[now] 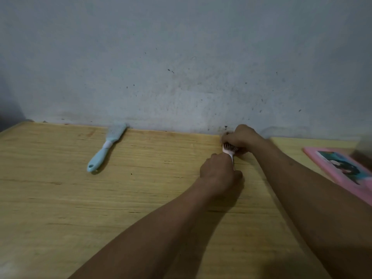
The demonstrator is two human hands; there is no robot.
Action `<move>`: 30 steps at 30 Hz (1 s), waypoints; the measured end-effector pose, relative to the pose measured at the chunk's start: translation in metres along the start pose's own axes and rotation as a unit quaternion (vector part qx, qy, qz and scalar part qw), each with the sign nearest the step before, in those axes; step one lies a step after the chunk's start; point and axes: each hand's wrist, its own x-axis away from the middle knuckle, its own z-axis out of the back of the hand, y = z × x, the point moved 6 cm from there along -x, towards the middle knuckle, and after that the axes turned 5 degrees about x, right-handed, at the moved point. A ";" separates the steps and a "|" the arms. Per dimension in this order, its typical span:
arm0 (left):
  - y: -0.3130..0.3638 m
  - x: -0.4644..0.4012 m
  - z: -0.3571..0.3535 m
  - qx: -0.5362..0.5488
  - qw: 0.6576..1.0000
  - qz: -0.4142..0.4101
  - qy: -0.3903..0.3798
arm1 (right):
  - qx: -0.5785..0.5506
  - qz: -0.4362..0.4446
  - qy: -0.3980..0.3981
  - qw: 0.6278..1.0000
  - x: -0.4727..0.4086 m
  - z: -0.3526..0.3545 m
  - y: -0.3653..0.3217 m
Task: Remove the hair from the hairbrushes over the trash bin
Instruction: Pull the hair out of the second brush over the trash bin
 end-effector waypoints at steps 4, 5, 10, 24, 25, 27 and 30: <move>-0.011 0.005 0.011 0.096 0.994 0.055 -0.008 | -0.116 0.000 -0.029 0.993 0.008 0.002 -0.007; -0.017 0.005 0.016 0.136 0.988 0.075 -0.012 | -0.147 0.007 -0.046 0.988 0.013 0.004 -0.013; -0.046 0.022 0.047 0.331 0.936 0.121 0.002 | -0.164 0.091 -0.134 0.973 0.048 0.003 -0.067; -0.172 0.222 0.208 0.165 0.934 0.116 0.296 | -0.069 0.338 -0.253 0.904 0.202 -0.044 -0.238; -0.181 0.240 0.220 0.132 0.933 0.124 0.312 | -0.083 0.367 -0.260 0.889 0.214 -0.051 -0.252; -0.197 0.274 0.240 0.087 0.928 0.144 0.333 | -0.096 0.413 -0.275 0.863 0.239 -0.069 -0.280; -0.222 0.323 0.259 0.017 0.920 0.187 0.343 | -0.087 0.454 -0.289 0.838 0.274 -0.105 -0.316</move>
